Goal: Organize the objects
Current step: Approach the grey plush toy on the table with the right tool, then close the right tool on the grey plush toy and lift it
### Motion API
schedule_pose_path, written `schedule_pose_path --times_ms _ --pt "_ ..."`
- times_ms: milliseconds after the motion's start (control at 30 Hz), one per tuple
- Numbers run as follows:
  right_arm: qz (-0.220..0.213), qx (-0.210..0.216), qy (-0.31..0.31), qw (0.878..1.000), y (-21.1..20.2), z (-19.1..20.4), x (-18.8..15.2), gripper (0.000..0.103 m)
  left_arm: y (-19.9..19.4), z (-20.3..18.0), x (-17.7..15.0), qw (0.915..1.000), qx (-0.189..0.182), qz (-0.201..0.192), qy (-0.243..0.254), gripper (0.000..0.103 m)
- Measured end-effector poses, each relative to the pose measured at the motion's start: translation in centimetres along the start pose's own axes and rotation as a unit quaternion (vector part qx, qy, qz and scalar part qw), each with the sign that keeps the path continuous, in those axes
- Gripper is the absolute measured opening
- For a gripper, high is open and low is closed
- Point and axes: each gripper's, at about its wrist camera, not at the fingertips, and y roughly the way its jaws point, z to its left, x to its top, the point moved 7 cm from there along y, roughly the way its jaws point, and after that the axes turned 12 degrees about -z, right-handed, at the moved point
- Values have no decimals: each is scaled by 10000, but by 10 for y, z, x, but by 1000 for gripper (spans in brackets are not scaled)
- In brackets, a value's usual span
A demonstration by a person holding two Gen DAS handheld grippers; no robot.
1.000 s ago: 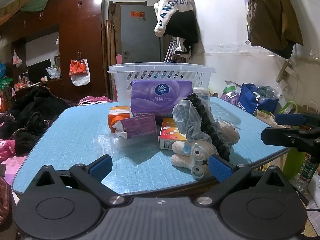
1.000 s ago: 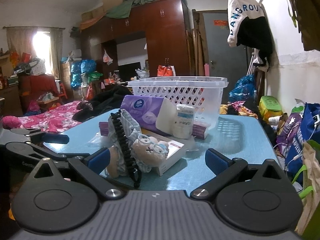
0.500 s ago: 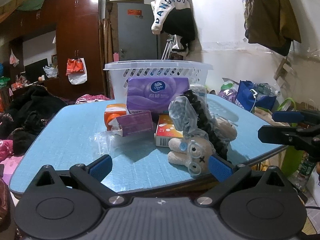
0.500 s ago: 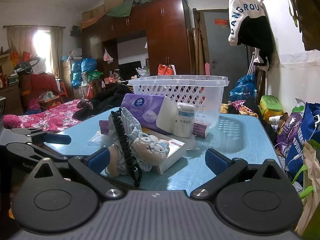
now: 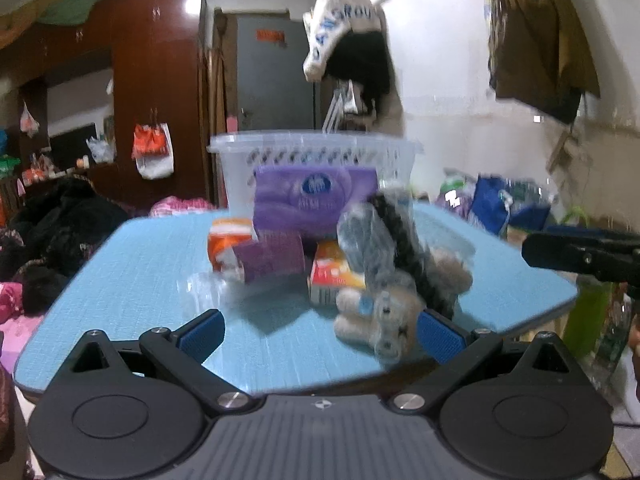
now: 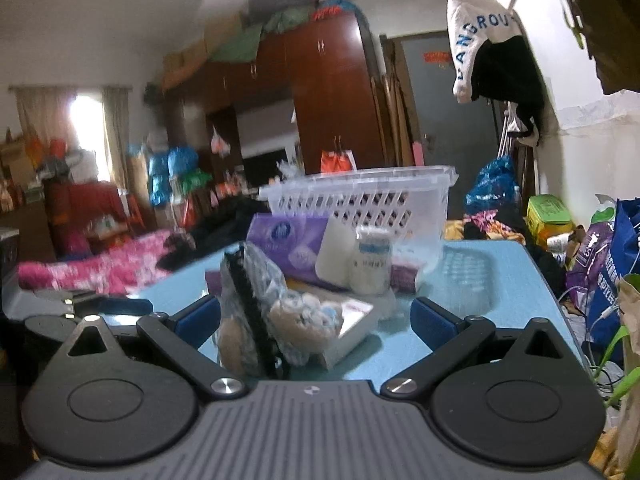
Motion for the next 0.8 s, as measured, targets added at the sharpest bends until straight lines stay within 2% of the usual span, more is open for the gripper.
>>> schedule_pose_path --times_ms 100,200,400,533,667,800 --pt "-89 -155 -251 9995 3 -2 -3 103 4 0 0 9994 157 -214 239 103" --pt "-90 4 -263 9996 7 -1 -7 103 11 -1 -5 9985 221 -196 467 103" --pt "14 190 -359 9992 14 2 -13 103 10 -12 -15 9980 -516 -130 352 103" --pt "89 318 -446 9985 19 8 -21 103 8 -24 -21 9948 -898 -160 454 102" --pt "88 483 -478 9977 21 11 -24 100 12 -33 -26 9929 -1046 -179 544 92" --pt "67 565 -426 9975 24 10 -24 86 18 -34 -30 9920 -1193 -110 403 80"
